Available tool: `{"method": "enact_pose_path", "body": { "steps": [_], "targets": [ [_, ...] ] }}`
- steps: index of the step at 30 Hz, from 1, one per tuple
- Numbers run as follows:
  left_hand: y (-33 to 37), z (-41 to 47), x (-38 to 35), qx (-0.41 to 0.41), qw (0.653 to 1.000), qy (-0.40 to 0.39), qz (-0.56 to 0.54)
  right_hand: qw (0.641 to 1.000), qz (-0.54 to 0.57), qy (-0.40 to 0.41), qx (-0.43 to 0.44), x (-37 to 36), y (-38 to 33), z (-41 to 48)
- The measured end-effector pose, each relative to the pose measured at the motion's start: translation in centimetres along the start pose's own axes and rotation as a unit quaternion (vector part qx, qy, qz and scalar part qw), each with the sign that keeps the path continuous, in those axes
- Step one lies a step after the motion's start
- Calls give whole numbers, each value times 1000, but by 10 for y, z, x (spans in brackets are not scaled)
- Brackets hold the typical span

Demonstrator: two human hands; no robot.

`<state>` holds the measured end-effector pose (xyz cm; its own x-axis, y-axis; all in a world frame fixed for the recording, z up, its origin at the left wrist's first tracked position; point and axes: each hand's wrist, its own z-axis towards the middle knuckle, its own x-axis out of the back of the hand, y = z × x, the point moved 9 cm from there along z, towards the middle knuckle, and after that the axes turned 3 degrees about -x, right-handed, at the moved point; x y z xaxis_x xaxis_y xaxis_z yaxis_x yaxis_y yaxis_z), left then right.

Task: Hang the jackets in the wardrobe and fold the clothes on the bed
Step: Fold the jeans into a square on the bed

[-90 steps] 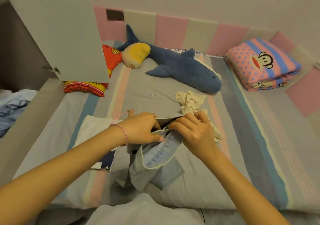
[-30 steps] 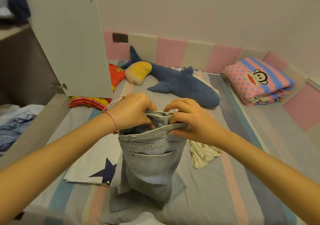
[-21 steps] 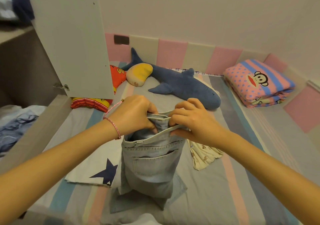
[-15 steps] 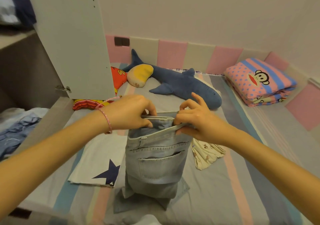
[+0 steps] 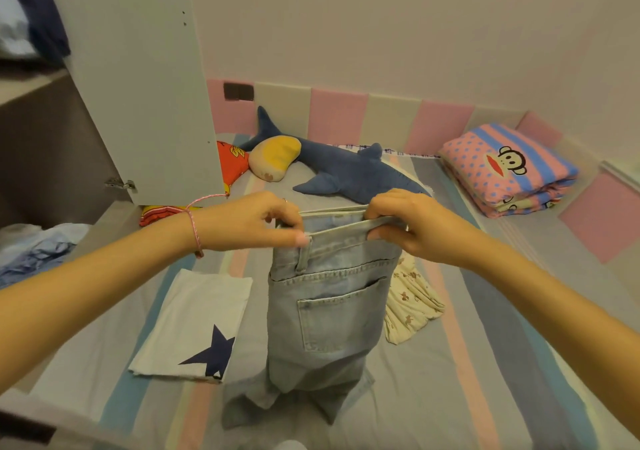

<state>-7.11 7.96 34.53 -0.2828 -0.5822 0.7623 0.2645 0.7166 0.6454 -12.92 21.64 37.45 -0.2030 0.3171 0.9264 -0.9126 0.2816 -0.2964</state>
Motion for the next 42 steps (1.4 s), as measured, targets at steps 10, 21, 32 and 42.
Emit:
{"method": "enact_pose_path", "body": {
  "steps": [10, 21, 32, 42],
  "targets": [
    [67, 66, 174, -66, 964, 224, 130, 979, -133, 153, -27, 159, 34, 77],
    [172, 90, 320, -147, 882, 374, 245, 913, -351, 199, -61, 314, -5, 123],
    [197, 80, 309, -231, 867, 392, 203, 942, -206, 260, -51, 340, 2, 115],
    [209, 64, 312, -319, 852, 410, 60, 974, 47, 220, 19, 346, -10, 118]
  ]
}}
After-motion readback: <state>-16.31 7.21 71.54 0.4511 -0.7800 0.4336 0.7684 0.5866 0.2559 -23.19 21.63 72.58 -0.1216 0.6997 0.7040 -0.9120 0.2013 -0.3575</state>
